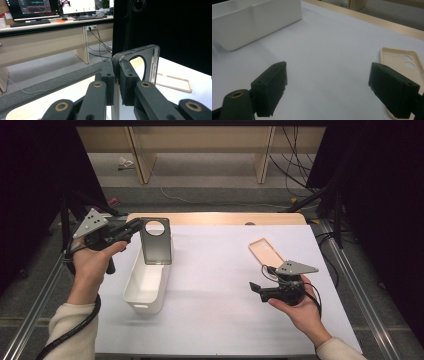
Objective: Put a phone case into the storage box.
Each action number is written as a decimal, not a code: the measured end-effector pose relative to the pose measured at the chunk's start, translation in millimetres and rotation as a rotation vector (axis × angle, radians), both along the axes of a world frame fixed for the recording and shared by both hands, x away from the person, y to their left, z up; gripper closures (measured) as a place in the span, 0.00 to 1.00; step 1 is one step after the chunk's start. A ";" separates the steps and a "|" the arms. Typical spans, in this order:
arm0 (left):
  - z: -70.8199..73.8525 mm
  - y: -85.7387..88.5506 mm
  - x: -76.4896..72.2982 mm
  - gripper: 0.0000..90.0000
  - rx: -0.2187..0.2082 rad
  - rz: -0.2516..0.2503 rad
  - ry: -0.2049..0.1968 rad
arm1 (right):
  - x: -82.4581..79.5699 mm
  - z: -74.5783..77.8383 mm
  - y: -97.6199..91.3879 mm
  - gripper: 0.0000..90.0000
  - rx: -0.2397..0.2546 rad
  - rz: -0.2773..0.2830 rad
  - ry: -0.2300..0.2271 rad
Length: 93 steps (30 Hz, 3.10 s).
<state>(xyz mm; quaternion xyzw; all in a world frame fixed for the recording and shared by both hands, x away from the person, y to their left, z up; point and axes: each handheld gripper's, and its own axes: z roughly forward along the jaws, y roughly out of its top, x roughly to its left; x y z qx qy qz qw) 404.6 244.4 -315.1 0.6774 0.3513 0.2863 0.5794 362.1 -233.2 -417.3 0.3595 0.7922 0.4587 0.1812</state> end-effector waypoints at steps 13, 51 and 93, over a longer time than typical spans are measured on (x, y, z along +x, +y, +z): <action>-3.4 4.2 2.3 0.92 0.018 0.022 0.005 | 0.2 -0.1 -0.1 0.18 0.001 0.000 0.001; -11.8 20.4 7.8 0.92 0.022 0.068 0.019 | 1.0 -0.4 -0.7 0.18 0.008 -0.003 -0.001; -15.1 19.0 47.5 0.92 0.033 0.065 0.037 | 3.8 -2.4 -3.1 0.18 0.020 -0.020 0.010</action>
